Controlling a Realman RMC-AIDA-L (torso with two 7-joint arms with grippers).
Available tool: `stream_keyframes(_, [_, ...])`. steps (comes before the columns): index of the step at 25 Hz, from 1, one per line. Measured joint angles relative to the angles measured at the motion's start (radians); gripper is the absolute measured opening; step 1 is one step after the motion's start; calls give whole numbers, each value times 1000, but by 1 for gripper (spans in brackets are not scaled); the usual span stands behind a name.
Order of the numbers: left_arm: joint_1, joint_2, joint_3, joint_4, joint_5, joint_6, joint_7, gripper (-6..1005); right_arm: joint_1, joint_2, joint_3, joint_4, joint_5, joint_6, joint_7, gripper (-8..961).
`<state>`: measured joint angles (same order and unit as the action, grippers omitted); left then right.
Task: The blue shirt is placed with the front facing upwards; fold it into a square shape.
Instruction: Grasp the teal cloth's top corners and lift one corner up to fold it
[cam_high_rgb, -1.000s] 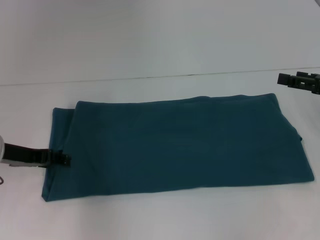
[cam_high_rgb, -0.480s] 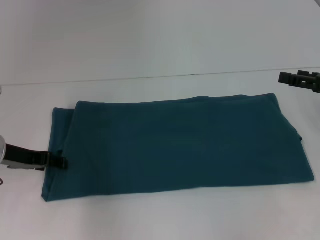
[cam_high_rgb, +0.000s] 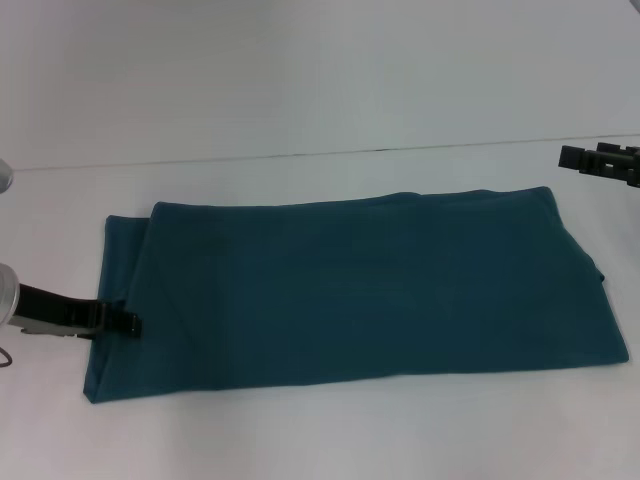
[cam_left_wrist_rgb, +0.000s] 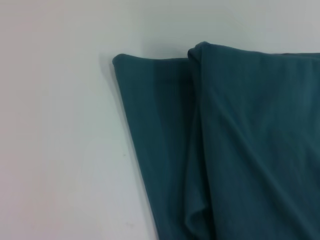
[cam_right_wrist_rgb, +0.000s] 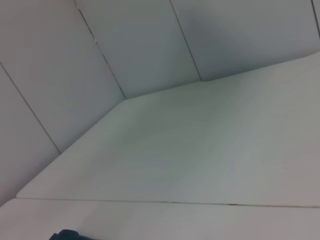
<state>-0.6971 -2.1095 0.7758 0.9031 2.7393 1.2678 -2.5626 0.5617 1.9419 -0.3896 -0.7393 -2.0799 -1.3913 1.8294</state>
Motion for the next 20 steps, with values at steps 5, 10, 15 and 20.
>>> stream_keyframes(5, [0, 1, 0, 0, 1, -2, 0, 659, -2, 0, 0, 0, 7, 0, 0, 916])
stream_keyframes(10, [2, 2, 0, 0, 5, -4, -1, 659, -3, 0, 0, 0, 11, 0, -1, 916])
stream_keyframes(15, [2, 1, 0, 0, 8, -3, -1, 659, -3, 0, 0, 0, 11, 0, -2, 915])
stream_keyframes(20, [2, -2, 5, -5, 8, 0, 1, 659, -4, 0, 0, 0, 11, 0, -2, 915])
